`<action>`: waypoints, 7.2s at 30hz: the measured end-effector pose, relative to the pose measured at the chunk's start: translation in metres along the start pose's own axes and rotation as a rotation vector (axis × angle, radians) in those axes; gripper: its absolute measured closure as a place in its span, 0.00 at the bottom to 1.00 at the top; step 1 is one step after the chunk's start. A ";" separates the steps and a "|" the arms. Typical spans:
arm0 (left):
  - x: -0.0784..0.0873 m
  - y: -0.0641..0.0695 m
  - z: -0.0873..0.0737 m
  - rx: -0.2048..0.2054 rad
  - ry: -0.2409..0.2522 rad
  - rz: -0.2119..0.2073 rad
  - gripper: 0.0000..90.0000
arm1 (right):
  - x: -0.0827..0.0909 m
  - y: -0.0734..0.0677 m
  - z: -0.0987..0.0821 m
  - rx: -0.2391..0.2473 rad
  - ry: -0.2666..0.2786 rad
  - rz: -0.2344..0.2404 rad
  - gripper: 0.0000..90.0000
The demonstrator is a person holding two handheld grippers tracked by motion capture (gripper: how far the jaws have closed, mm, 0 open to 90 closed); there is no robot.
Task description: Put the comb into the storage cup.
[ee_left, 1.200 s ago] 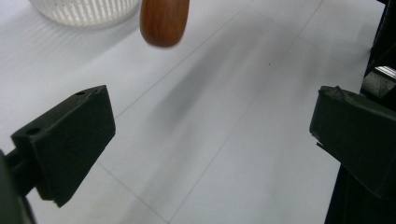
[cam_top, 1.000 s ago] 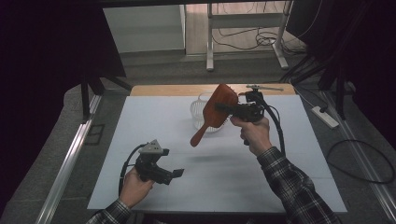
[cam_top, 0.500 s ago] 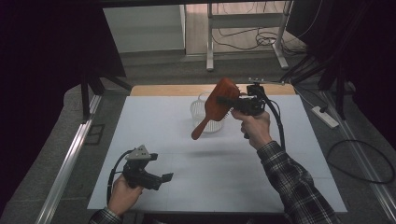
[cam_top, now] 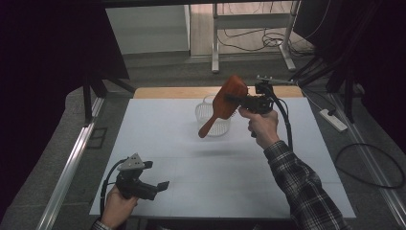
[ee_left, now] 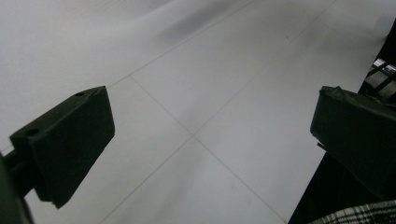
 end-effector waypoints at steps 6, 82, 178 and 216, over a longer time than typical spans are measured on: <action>0.007 0.001 -0.005 0.000 0.008 0.009 0.00 | 0.000 0.003 0.005 -0.004 0.007 -0.015 0.60; 0.034 0.001 -0.027 0.049 0.032 0.074 0.00 | -0.052 0.023 0.022 0.043 0.030 -0.202 0.60; 0.031 -0.001 -0.026 0.069 0.012 0.074 0.01 | -0.060 0.060 -0.039 -0.038 -0.001 -0.279 0.43; 0.033 -0.001 -0.026 0.052 0.030 0.101 0.00 | -0.052 0.052 -0.031 0.177 -0.101 -0.306 0.19</action>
Point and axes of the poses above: each handheld gripper's, and its own axes: x roughly backward along the jaws, z roughly out of its top, y roughly to its right, the point moved 4 cm from there along -x, roughly forward along the jaws, and after that the axes turned 6 degrees about -z, right-handed, at the moved point
